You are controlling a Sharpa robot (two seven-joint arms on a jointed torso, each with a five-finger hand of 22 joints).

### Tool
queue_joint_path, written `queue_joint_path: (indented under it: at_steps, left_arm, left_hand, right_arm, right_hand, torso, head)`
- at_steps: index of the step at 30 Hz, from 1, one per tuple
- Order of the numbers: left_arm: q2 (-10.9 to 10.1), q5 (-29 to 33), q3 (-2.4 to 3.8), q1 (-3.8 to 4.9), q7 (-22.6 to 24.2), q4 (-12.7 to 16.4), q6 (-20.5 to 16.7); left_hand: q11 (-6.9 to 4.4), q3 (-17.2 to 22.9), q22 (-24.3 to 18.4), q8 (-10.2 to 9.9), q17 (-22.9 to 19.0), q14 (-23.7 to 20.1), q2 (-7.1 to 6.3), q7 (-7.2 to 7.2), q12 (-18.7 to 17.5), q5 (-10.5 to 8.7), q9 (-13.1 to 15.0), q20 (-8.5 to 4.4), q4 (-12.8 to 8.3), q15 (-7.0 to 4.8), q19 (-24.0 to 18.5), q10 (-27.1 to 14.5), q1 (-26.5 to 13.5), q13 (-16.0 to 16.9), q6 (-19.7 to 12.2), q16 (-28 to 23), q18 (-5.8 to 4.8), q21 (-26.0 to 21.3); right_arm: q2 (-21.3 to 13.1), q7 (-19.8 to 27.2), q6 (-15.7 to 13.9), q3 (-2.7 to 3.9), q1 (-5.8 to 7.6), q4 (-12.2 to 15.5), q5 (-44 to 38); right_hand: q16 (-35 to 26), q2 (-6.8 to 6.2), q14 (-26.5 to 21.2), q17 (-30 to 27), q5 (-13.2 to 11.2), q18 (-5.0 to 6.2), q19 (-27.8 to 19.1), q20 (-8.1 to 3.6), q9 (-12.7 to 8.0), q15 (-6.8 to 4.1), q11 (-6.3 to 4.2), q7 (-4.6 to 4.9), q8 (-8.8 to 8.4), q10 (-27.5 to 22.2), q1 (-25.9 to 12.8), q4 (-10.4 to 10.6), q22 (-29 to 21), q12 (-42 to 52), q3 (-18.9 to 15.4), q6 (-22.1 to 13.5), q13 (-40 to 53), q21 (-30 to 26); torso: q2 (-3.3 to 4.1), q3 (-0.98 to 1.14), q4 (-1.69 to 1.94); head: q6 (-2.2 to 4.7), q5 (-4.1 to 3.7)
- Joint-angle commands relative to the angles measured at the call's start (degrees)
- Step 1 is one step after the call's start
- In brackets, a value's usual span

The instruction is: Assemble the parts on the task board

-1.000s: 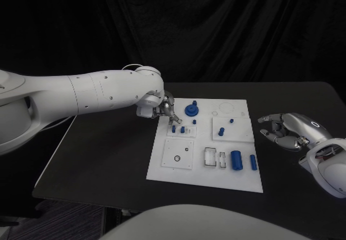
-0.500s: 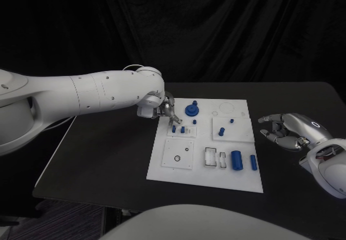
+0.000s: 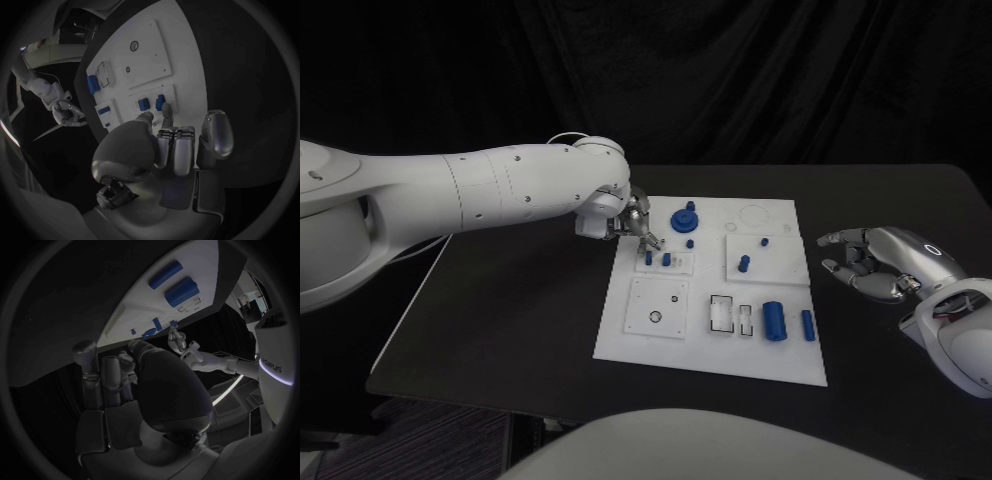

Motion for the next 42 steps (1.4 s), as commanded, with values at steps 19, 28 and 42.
queue_joint_path:
  at_steps: [19,28,42]
  left_arm:
    - [0.13,0.48,0.04,-0.71,1.64,0.07,-0.22]
    - [0.22,0.48,0.04,-0.81,1.35,0.24,-0.14]
    - [0.31,0.49,0.04,-0.97,1.45,0.16,0.1]
  left_hand:
    - [0.85,3.66,9.29,-4.97,15.09,6.16,-1.25,0.73,0.2,0.18,-7.17,0.68,-0.4,0.82,-0.38,6.16,1.8,15.07,1.7,-0.29,0.86,-0.38]
    - [0.62,5.73,9.23,-5.47,15.09,6.16,-2.23,0.45,0.2,2.88,-8.83,0.57,-1.18,0.64,-0.5,6.16,2.63,15.07,3.13,-0.29,0.91,-0.56]
    - [0.37,12.61,9.13,-5.88,15.09,6.16,-4.8,0.23,0.2,4.88,-10.29,0.32,-3.6,0.41,-0.74,6.16,3.65,15.07,4.06,-0.29,0.98,-0.89]
  right_arm:
    - [-0.07,-0.68,0.05,0.04,-0.11,0.14,-0.17]
    - [-0.02,-0.66,0.12,0.04,-0.11,0.14,-0.17]
    - [-0.1,-0.88,0.57,0.04,-0.11,0.14,-0.17]
  right_hand:
    - [-0.24,-0.34,-0.29,0.01,0.26,1.09,-0.19,0.05,-0.19,0.09,0.13,-0.09,0.34,-0.04,0.02,0.07,5.33,-0.12,0.5,0.52,-0.02,-0.3]
    - [-0.24,-0.34,-0.29,0.01,0.26,1.09,-0.19,0.05,-0.19,0.09,0.13,-0.09,0.34,-0.04,0.02,0.07,5.33,-0.12,0.5,0.52,-0.02,-0.3]
    - [-0.44,-0.37,-0.51,-0.34,0.27,1.18,-0.42,0.07,-0.28,0.12,0.16,-0.07,0.32,-0.44,-0.07,0.07,5.2,-0.37,0.63,0.64,-0.43,-0.78]
  torso:
    - [-0.03,0.01,0.0]
    - [-0.04,0.01,-0.02]
    - [-0.03,0.04,0.0]
  head:
    - [0.01,0.1]
    - [0.01,0.08]
    - [0.01,0.0]
